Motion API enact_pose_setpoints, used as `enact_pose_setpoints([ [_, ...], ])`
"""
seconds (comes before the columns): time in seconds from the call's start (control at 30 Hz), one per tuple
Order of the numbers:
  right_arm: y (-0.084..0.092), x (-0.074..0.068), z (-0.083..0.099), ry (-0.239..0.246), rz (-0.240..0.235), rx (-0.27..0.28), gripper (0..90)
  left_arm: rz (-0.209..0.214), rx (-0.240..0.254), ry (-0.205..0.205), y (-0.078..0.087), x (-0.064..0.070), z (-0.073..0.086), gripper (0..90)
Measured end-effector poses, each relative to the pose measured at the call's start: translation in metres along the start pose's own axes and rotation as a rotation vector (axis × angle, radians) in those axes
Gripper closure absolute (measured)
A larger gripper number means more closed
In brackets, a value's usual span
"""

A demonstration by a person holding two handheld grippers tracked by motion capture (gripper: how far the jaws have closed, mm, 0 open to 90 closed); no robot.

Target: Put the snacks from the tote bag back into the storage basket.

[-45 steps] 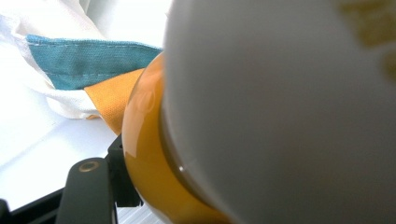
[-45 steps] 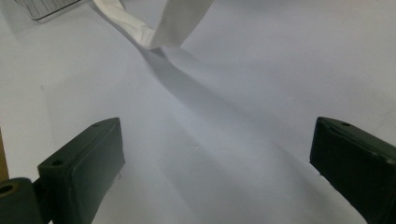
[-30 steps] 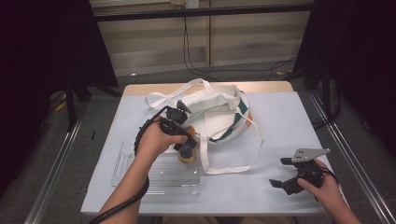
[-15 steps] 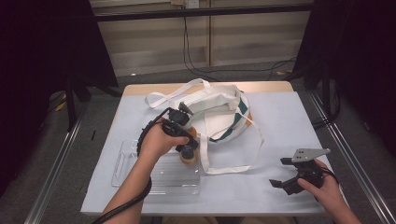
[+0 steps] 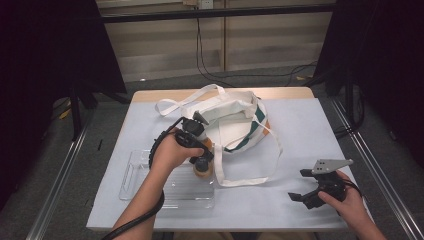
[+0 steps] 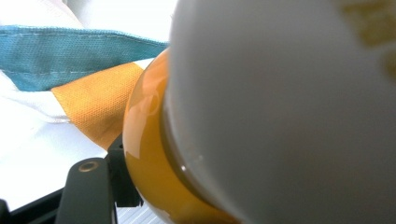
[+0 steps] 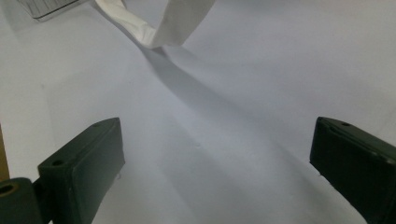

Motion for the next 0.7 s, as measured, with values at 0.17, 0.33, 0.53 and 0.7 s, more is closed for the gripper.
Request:
enact_pose_setpoints([
  [0.17, 0.0005, 0.0007, 0.0002, -0.003, 0.006, -0.001, 2.4, 0.003, -0.019, -0.009, -0.0016, -0.0002, 0.0017, 32.0],
  [0.33, 0.0001, 0.0003, 0.0005, -0.004, 0.006, -0.006, 2.4, 0.002, -0.010, -0.006, -0.0026, -0.0004, 0.0017, 31.9],
  [0.53, 0.0002, 0.0002, 0.0005, -0.005, 0.006, -0.006, 2.4, 0.001, -0.013, -0.007, -0.0026, 0.0004, 0.0017, 31.9],
  [0.7, 0.0001, 0.0003, 0.0006, -0.004, 0.004, -0.006, 2.4, 0.003, 0.001, -0.012, -0.0023, 0.0014, -0.0002, 31.9],
])
Point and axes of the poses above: each handheld gripper's, and its own axes: y roughly backward along the jaws, z roughly out of its underside, x roughly to its right, the point moved 6 cm from there along -y, roughly forward along the jaws, and after that the axes turned 1 degree about -y, right-handed, at the moved point
